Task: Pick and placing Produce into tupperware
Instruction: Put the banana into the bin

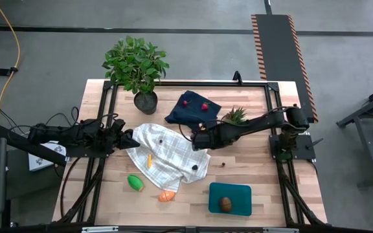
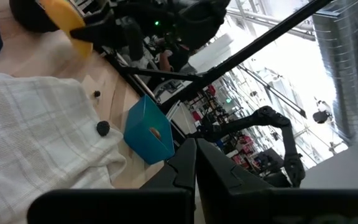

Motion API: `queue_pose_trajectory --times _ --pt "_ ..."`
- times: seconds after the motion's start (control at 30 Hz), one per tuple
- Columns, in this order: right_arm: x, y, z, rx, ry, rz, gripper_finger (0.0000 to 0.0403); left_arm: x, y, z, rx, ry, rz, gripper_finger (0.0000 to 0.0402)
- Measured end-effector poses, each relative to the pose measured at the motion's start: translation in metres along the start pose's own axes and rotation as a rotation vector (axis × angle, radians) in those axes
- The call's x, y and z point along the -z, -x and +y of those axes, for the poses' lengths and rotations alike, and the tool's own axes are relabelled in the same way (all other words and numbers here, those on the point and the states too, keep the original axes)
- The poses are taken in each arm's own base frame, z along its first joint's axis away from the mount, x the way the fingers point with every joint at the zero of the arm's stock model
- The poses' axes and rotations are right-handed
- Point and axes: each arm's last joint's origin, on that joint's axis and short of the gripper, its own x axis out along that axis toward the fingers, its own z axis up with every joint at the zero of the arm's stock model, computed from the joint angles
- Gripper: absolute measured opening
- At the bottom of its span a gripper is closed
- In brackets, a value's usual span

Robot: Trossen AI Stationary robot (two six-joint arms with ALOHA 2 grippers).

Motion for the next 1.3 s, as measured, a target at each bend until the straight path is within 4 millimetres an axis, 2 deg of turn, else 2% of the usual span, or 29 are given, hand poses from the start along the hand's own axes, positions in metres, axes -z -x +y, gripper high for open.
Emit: queue_pose_trajectory --times 0.2,0.33,0.53,0.7,0.77,0.9,1.0,1.3 --pt "-0.009 0.019 0.004 0.008 0.018 -0.020 0.0134 0.000 0.000 0.000 0.000 0.000 0.000 0.0001" --pt "-0.014 0.039 0.008 0.005 0.036 -0.050 0.0134 0.000 0.000 0.000 0.000 0.000 0.000 0.0001" --pt "-0.025 0.084 0.007 0.023 0.085 -0.095 0.0134 0.000 0.000 0.000 0.000 -0.025 0.000 0.0001" --pt "-0.033 0.125 -0.001 0.043 0.129 -0.122 0.0134 0.000 0.000 0.000 0.000 -0.027 0.000 0.0001" --pt "-0.033 0.137 -0.002 0.005 0.122 -0.135 0.0134 0.000 0.000 0.000 0.000 -0.027 0.000 0.0001" --pt "-0.030 0.157 -0.005 -0.064 0.111 -0.145 0.0134 0.000 0.000 0.000 0.000 -0.027 0.000 0.0001" --pt "-0.023 0.165 -0.007 -0.090 0.118 -0.138 0.0134 0.000 0.000 0.000 0.003 -0.027 0.002 0.0001" --pt "0.014 0.185 -0.009 -0.162 0.176 -0.042 0.0134 0.000 0.000 -0.001 0.018 -0.027 0.020 0.0001"
